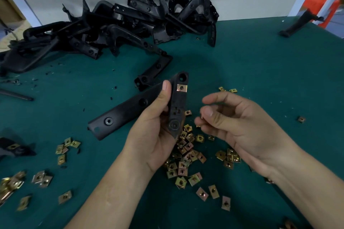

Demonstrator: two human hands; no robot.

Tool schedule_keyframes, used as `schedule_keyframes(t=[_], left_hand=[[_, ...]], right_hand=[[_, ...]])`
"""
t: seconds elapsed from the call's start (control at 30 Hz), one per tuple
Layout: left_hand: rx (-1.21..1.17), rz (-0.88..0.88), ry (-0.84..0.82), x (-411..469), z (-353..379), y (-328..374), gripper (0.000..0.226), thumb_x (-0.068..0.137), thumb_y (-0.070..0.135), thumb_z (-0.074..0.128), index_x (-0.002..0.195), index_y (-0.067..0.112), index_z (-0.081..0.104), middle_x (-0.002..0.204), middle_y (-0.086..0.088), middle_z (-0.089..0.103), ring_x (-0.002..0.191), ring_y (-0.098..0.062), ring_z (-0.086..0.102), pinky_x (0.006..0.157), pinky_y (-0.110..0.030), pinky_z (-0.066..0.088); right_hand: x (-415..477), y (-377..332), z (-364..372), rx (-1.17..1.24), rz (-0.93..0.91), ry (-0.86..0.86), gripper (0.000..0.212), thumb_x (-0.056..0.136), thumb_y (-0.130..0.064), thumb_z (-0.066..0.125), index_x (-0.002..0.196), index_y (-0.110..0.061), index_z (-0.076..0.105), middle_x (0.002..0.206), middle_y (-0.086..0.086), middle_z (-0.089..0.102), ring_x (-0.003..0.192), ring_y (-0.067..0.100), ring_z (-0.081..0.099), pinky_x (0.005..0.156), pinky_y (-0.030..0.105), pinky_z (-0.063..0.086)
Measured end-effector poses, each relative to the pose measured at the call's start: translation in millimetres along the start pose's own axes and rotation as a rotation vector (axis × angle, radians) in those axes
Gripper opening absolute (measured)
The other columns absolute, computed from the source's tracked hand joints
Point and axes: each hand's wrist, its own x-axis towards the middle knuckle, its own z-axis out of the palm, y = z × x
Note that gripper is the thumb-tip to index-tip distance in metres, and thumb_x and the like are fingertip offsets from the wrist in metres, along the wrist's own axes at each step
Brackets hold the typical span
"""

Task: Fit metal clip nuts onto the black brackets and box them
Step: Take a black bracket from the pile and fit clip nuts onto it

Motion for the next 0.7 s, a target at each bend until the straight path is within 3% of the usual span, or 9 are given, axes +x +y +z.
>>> schedule_keyframes(t=[0.1,0.2,0.27,0.4,0.6,0.7], left_hand=[[0.002,0.006,0.001,0.7,-0.9,0.3,0.023,0.077,0.036,0.075,0.083,0.015,0.082,0.08,0.002,0.068,0.067,-0.005,0.064,0.061,-0.018,0.055],[0.014,0.009,-0.04,-0.4,-1.2,0.5,0.023,0.084,0.035,0.07,0.082,0.016,0.083,0.078,0.003,0.071,0.066,-0.005,0.068,0.062,-0.018,0.055],[0.009,0.008,-0.047,-0.6,-1.4,0.9,0.023,0.084,0.034,0.07,0.083,0.015,0.083,0.077,0.003,0.071,0.066,-0.005,0.067,0.063,-0.018,0.055],[-0.011,0.005,-0.014,1.7,-2.1,0.6,0.023,0.078,0.033,0.075,0.085,0.013,0.083,0.079,0.001,0.071,0.066,-0.006,0.067,0.061,-0.018,0.055],[0.025,0.004,0.036,3.6,-3.4,-0.9,0.023,0.076,0.036,0.076,0.085,0.015,0.082,0.08,0.002,0.069,0.068,-0.007,0.066,0.06,-0.019,0.055],[0.04,0.024,-0.008,2.2,-4.0,-1.1,0.022,0.082,0.036,0.073,0.086,0.016,0.082,0.08,0.002,0.07,0.069,-0.007,0.067,0.065,-0.021,0.056]], right_hand=[[-0.8,0.2,1.2,0.01,0.025,-0.03,0.022,0.064,-0.017,0.078,0.086,-0.016,0.08,0.087,0.008,0.076,0.082,0.018,0.075,0.071,0.02,0.058],[-0.9,-0.4,3.1,0.023,0.068,-0.036,0.047,0.06,-0.012,0.081,0.107,-0.012,0.074,0.101,0.011,0.078,0.095,0.019,0.075,0.076,0.02,0.057],[-0.9,-0.2,1.7,0.059,0.104,0.011,0.059,0.053,-0.008,0.084,0.11,-0.008,0.069,0.101,0.012,0.077,0.096,0.022,0.076,0.075,0.02,0.058],[-1.0,-1.3,0.0,0.088,0.145,0.019,0.024,0.05,-0.011,0.084,0.075,-0.012,0.081,0.097,0.015,0.078,0.094,0.019,0.076,0.074,0.017,0.057],[-1.9,-0.7,1.0,0.081,0.133,-0.009,0.03,0.061,-0.014,0.078,0.091,-0.011,0.082,0.094,0.007,0.078,0.092,0.013,0.075,0.077,0.019,0.057],[-4.6,2.6,2.5,0.066,0.112,-0.02,0.025,0.074,-0.014,0.072,0.096,-0.011,0.081,0.094,0.011,0.077,0.091,0.018,0.075,0.077,0.024,0.059]])
